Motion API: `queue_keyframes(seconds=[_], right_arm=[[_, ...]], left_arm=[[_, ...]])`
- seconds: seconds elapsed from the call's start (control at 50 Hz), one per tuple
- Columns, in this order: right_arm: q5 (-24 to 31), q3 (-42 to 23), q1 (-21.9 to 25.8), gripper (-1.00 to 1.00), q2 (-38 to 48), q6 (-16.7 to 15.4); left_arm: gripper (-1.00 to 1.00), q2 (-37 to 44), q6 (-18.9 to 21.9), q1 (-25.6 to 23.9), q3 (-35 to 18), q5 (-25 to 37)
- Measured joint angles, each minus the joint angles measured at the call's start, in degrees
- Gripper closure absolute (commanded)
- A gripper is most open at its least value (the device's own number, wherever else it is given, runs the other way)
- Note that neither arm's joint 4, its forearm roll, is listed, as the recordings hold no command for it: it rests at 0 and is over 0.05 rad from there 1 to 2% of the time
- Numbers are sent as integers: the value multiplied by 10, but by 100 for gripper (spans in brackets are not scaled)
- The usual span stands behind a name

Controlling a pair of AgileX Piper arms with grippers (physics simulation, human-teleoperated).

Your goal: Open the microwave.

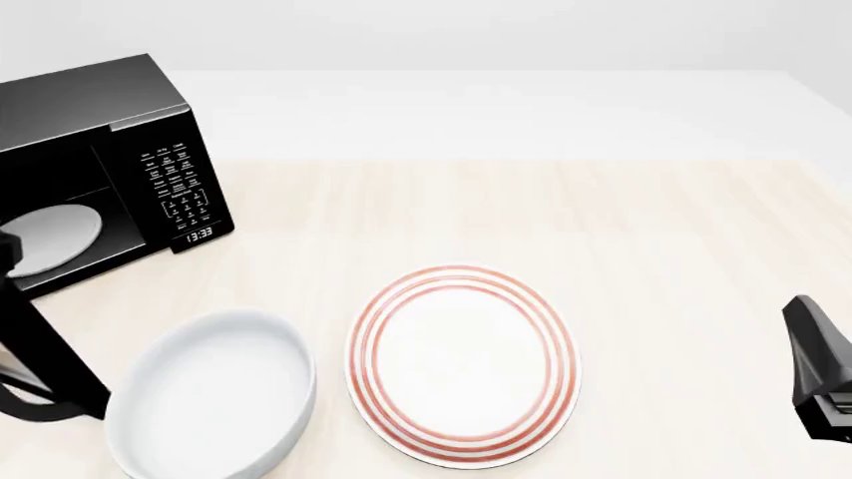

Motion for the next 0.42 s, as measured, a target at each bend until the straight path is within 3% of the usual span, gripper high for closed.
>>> queue_keyframes(seconds=[0.42], right_arm=[[0, 0, 0, -100, 0, 0]], left_arm=[[-100, -21, -6, 11, 5, 20]])
